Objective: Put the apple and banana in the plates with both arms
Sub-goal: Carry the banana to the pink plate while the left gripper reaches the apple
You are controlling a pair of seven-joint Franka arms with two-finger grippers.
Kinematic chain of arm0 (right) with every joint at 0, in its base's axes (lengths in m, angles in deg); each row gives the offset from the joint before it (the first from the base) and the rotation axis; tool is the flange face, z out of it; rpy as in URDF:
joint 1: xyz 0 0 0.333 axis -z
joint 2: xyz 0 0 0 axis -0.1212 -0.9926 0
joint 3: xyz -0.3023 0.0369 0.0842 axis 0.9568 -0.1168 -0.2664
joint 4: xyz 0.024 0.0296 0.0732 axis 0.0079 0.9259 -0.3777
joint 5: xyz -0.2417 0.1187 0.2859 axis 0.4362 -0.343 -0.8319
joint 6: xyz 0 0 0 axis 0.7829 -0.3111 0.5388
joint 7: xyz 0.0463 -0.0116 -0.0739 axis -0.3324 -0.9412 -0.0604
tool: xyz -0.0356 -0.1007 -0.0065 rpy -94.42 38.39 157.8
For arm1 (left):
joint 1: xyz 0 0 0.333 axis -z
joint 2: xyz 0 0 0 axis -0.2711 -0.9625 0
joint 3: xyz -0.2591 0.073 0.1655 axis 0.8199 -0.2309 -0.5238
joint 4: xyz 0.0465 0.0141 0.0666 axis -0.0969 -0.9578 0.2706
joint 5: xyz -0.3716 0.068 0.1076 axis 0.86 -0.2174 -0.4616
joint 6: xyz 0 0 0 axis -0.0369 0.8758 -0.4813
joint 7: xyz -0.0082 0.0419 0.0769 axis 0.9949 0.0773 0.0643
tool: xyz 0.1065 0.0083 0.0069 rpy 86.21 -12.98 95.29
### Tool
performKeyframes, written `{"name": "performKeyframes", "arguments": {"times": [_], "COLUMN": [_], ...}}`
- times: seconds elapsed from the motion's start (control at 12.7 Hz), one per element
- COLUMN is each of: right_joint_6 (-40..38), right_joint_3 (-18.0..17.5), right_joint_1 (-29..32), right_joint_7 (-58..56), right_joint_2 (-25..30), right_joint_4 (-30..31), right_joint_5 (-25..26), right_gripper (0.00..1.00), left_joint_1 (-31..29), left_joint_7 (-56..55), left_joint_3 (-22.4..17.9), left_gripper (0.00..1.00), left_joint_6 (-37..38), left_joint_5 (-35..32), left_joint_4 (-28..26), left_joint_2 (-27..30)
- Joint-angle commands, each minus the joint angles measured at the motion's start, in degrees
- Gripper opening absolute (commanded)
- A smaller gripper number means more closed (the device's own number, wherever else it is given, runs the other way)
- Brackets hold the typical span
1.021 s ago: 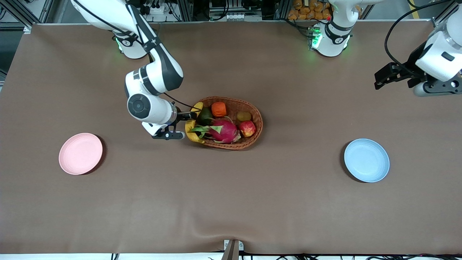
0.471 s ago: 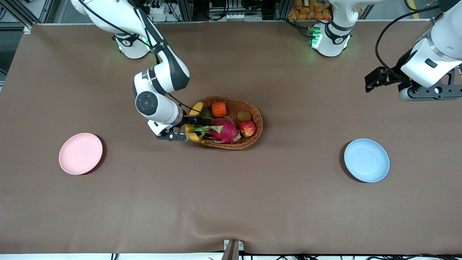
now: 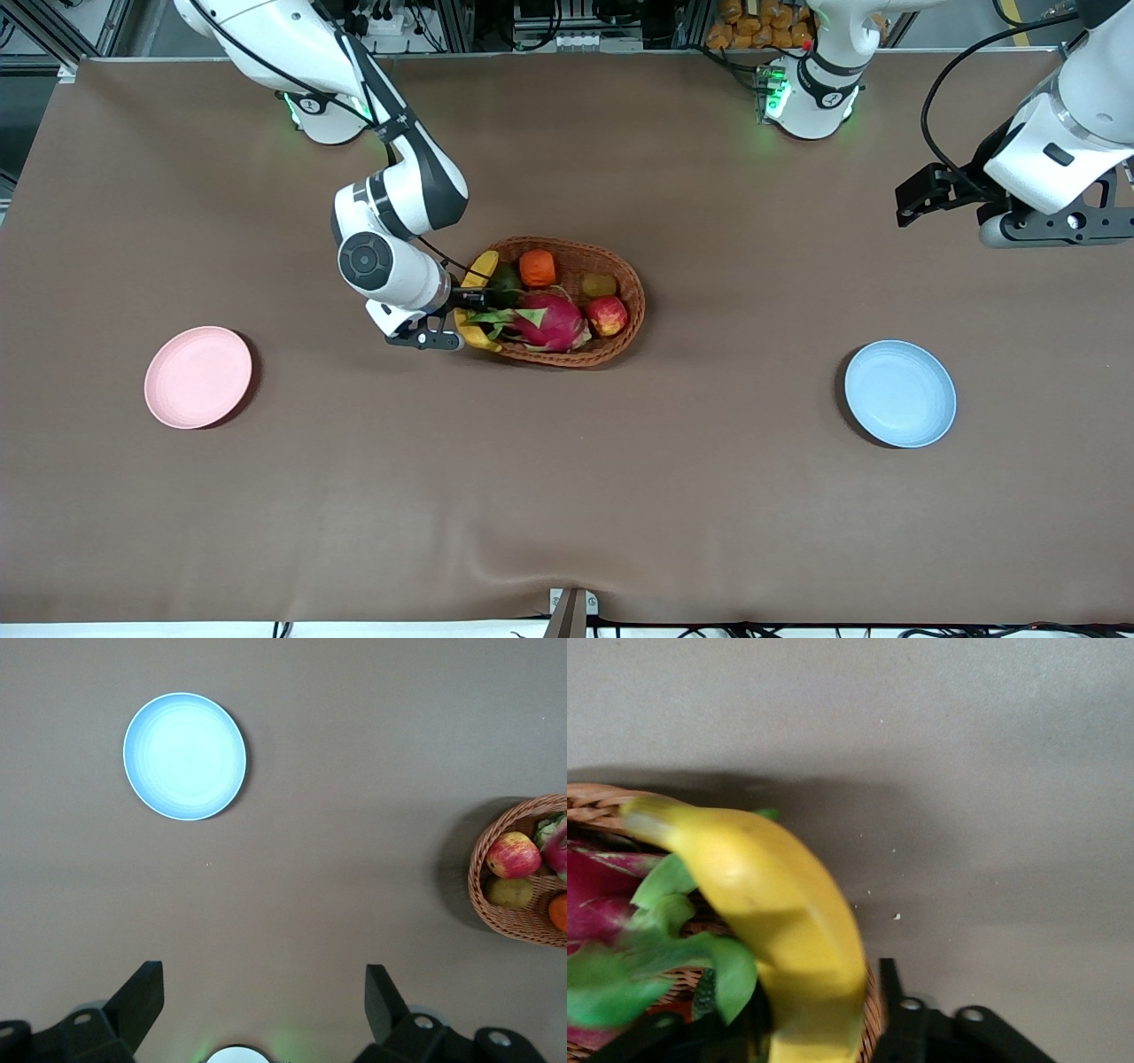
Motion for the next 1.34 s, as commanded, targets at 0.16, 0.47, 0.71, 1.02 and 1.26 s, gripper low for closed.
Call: {"name": "performKeyframes", "arguments": {"times": [0.16,0.47,0.71,1.02,1.26], "right_joint_6": [-0.59,-9.18,-15.25,-17.12,-17.03], "right_joint_3": [0.24,0.24,0.24,0.24,0.15], "right_joint_1": [0.91,6.43,12.58,21.80,30.23], "right_joint_7": [0.85,0.06,-6.06,-16.18,-24.86], "right_joint_2": [1.65,5.34,6.31,6.84,6.05], "right_joint_4": [-1.22,-5.60,-9.30,-9.48,-8.96], "right_joint_5": [0.51,0.60,0.60,1.64,4.82], "right_gripper": [0.05,0.05,0.06,0.08,0.08], "left_joint_1": [0.25,6.82,13.77,19.30,22.57], "left_joint_7": [-1.30,-10.67,-21.49,-28.88,-42.04], "left_joint_3": [3.25,7.13,7.13,7.04,6.87], "left_gripper": [1.00,1.00,1.00,1.00,1.00], "left_joint_6": [-0.04,-4.50,-11.26,-18.29,-25.86], "left_joint_5": [-0.73,-0.64,-0.73,-1.43,-5.03], "left_joint_4": [1.02,0.67,0.68,-0.28,-2.14], "left_joint_2": [-2.94,-11.28,-18.05,-23.86,-28.25]}}
